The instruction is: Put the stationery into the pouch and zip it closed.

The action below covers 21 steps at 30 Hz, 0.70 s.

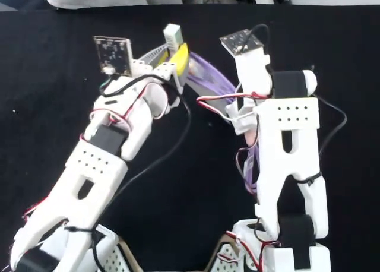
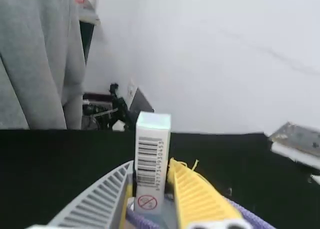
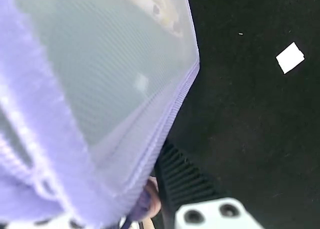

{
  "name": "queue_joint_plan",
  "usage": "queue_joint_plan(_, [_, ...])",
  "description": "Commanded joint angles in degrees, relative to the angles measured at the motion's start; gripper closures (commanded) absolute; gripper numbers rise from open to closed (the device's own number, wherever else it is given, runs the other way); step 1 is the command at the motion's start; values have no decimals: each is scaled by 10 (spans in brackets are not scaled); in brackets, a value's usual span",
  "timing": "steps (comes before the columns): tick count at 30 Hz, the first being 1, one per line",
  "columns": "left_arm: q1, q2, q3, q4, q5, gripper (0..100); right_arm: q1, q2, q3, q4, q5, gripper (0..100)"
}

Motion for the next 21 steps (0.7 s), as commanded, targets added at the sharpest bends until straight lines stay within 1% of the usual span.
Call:
queue_joint_plan(1, [-15,37,-35,-10,3,930,1,-15,-2,-6,5,987])
queue_joint_plan(5, [-15,63,-29,-9,4,828,1,-14,-1,-11,5,987])
queue_joint_plan(9, [-15,63,-32,-8,21,816,1,-15,21,-31,5,987])
queue_joint_plan(14, [-29,56,-35,-4,24,814,1,-15,24,-39,5,987])
queue_joint_plan(16, [-36,33,-41,23,24,793,1,-17,24,-39,4,987])
queue_joint_plan(21, [-37,-57,-83,138,24,745,1,-17,23,-39,3,987])
